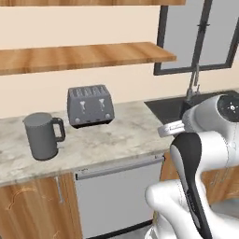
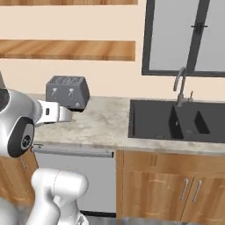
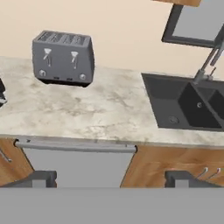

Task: Navigate to the microwave.

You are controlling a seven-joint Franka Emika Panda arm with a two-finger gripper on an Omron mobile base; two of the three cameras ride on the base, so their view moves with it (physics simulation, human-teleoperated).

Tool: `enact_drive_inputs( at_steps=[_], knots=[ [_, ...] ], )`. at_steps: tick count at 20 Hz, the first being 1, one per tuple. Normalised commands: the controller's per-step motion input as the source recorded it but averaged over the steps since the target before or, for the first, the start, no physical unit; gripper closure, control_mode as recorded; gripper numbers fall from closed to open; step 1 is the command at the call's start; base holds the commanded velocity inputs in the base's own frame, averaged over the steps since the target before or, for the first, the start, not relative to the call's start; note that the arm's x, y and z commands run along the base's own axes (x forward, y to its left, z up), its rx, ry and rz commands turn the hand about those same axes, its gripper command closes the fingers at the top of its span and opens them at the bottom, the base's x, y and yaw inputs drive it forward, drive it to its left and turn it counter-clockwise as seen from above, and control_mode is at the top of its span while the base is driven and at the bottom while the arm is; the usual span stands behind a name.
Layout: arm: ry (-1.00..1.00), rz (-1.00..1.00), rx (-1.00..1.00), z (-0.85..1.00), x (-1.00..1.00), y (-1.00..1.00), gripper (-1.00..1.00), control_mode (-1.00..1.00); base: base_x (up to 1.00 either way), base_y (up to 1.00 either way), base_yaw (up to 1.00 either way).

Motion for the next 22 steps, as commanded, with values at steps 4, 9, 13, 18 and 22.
enact_drive_inputs(
  at_steps=[4,9,13,18,22],
  knots=[
    [0.00,0.00,0.00,0.00,0.00,0.00,-1.00,1.00,-0.05,-1.00,-0.48],
    [0.00,0.00,0.00,0.00,0.00,0.00,-1.00,1.00,0.07,-0.95,-0.62],
    [0.00,0.00,0.00,0.00,0.00,0.00,-1.00,1.00,0.03,-0.86,-0.67],
    [0.00,0.00,0.00,0.00,0.00,0.00,-1.00,1.00,0.00,-0.23,-0.88],
    [0.00,0.00,0.00,0.00,0.00,0.00,-1.00,1.00,0.00,0.00,-0.99]
  ],
)
